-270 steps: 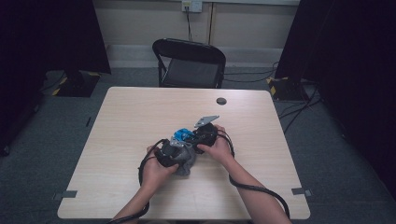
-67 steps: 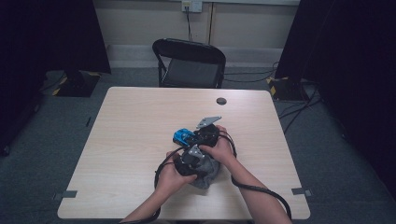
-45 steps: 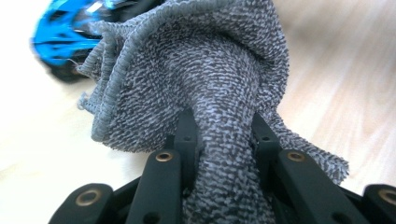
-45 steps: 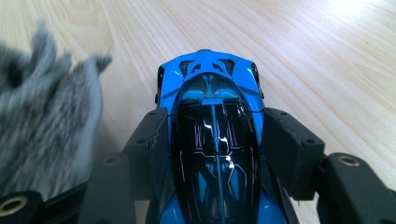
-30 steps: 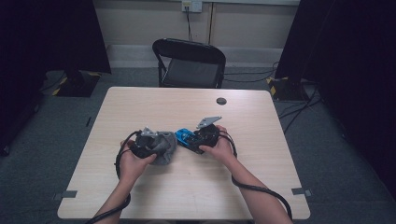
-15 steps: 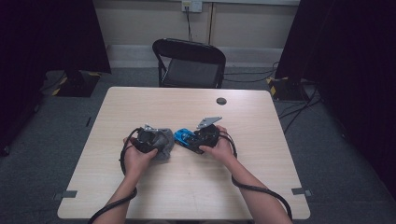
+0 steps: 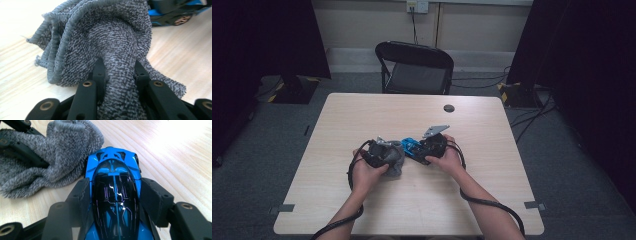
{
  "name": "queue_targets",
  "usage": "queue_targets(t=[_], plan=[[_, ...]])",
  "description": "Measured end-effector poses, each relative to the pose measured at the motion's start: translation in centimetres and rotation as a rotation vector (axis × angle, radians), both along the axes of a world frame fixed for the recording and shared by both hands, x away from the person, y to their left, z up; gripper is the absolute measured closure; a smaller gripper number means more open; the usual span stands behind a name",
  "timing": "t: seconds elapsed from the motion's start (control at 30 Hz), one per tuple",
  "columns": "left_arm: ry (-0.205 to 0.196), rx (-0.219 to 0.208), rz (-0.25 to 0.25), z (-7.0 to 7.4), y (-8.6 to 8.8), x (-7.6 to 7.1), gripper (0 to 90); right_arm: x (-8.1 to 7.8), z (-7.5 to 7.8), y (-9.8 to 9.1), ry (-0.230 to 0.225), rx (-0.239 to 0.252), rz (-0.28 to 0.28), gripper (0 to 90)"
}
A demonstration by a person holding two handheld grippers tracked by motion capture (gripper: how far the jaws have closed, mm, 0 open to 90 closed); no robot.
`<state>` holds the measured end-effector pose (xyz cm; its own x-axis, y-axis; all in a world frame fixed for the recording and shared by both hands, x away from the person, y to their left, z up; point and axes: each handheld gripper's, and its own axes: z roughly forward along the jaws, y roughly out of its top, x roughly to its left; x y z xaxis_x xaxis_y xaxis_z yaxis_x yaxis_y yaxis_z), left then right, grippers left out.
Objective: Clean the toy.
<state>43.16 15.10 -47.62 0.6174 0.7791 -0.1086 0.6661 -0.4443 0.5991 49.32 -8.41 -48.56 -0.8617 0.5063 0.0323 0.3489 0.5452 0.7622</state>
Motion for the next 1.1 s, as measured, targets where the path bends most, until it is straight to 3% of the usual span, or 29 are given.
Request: queue_targets(t=[0.5, 1.1], plan=[[-0.010, -0.025, -0.052, -0.2, -1.8, -1.1, 70.9, 0.0, 0.0, 0.0, 0.000, 0.000, -0.001, 42.3], [0.005, -0.043, -0.115, -0.1, -3.6, -2.2, 70.9, 0.0, -0.1, 0.0, -0.006, 0.004, -0.001, 42.3]])
